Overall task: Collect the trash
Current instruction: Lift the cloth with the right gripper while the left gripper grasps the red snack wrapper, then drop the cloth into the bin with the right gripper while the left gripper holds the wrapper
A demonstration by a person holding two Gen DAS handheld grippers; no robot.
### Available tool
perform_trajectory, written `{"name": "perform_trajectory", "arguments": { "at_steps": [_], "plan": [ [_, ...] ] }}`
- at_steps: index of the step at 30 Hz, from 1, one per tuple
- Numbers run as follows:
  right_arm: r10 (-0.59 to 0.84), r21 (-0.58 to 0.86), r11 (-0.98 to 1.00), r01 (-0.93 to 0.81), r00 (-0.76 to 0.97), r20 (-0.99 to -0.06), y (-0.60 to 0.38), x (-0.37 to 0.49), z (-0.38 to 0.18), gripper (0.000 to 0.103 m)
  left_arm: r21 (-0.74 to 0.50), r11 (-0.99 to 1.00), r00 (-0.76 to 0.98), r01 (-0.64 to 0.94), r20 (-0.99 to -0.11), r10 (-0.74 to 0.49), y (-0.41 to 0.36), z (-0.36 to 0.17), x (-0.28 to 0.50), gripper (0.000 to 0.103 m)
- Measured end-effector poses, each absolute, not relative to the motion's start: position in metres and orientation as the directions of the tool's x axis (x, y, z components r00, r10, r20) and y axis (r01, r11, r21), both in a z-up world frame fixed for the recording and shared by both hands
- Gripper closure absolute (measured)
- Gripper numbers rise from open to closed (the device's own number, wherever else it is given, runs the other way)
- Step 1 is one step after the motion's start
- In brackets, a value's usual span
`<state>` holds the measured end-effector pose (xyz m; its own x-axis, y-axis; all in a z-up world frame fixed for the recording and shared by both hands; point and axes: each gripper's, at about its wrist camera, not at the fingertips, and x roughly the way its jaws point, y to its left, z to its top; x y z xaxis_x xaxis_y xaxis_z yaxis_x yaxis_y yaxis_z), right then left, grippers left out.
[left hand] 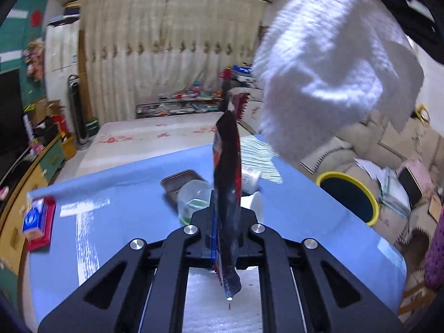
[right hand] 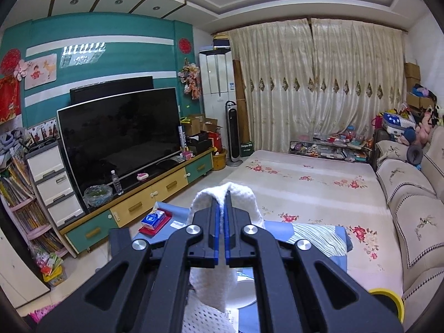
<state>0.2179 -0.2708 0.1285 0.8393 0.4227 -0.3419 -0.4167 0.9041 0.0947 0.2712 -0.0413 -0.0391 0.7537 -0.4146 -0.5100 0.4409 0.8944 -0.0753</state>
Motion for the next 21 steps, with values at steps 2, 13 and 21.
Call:
{"name": "perform_trajectory", "arguments": {
  "at_steps": [2,13,21],
  "plan": [
    [0.41,0.107,0.911,-0.398,0.847,-0.338,-0.28,0.219,0.127,0.1,-0.115,0.905,0.771,0.409,-0.488,-0.41,-0.032,-0.043,0.269,0.095],
    [0.182,0.155,0.979,-0.135,0.918,-0.351,-0.389,0.206,0.099,0.1,-0.148,0.905,0.801,0.398,-0.424,-0.421,-0.007,-0.043,0.249,0.095],
    [-0.031,0.195,0.97,0.145,0.87,-0.493,-0.489,0.214,0.026,0.1,-0.117,0.897,0.812,0.426,-0.388,-0.436,-0.021,-0.031,0.232,0.095]
  ]
}}
